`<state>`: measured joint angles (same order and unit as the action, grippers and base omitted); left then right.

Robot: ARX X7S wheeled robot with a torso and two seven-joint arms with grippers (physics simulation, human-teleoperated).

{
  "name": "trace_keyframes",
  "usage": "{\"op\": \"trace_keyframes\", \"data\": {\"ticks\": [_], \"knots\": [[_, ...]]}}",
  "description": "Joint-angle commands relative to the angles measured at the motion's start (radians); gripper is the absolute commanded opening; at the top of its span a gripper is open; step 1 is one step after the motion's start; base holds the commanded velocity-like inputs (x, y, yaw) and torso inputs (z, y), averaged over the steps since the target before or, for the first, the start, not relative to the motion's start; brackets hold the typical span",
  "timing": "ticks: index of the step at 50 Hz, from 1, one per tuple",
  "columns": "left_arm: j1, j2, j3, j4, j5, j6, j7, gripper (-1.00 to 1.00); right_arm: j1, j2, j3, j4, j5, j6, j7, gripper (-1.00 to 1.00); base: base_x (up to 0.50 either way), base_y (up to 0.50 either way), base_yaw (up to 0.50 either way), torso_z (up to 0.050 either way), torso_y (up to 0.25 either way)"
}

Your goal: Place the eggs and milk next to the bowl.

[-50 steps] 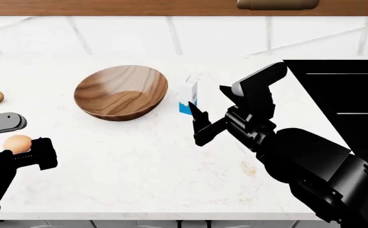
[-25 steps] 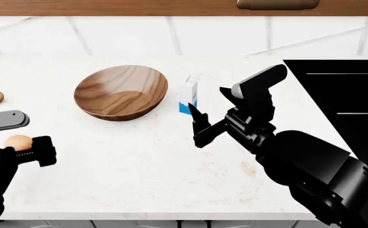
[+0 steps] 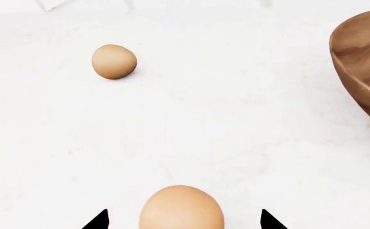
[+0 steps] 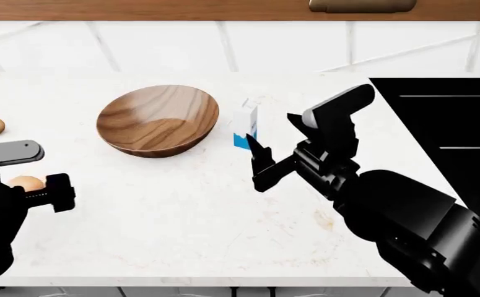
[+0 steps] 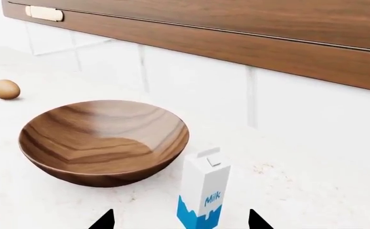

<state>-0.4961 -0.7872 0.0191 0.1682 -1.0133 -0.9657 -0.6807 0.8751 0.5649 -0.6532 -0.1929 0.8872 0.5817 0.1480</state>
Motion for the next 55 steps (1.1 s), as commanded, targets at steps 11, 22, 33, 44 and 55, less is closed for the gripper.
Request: {"op": "trace_keyframes", "data": {"ticks": [11,22,33,44,55], "knots": [[-0.063,0.034,0.065,-0.103,0.059,0.036,0.057,1.0,-0.002,0.005,-0.003,-0.008,0.0,0.004,0.011,1.0,0.0,0.0,0.0,0.0,0.0],[-0.072,0.049,0.081,-0.151,0.079,0.057,0.077,1.0,-0.001,0.001,-0.006,0.0,-0.002,0.004,0.01,1.0,0.0,0.0,0.0,0.0,0.0],[-0.053,0.052,0.085,-0.166,0.087,0.071,0.084,1.0,0.002,0.002,-0.006,0.008,-0.002,0.002,0.006,1.0,0.0,0.0,0.0,0.0,0.0],[-0.026,0.051,0.073,-0.185,0.09,0.086,0.081,1.0,-0.004,0.003,-0.005,0.004,-0.001,-0.001,0.011,1.0,0.0,0.0,0.0,0.0,0.0],[-0.021,0.054,0.075,-0.212,0.099,0.097,0.089,1.0,-0.001,0.002,-0.005,0.011,0.0,-0.003,0.009,1.0,0.0,0.0,0.0,0.0,0.0]]}}
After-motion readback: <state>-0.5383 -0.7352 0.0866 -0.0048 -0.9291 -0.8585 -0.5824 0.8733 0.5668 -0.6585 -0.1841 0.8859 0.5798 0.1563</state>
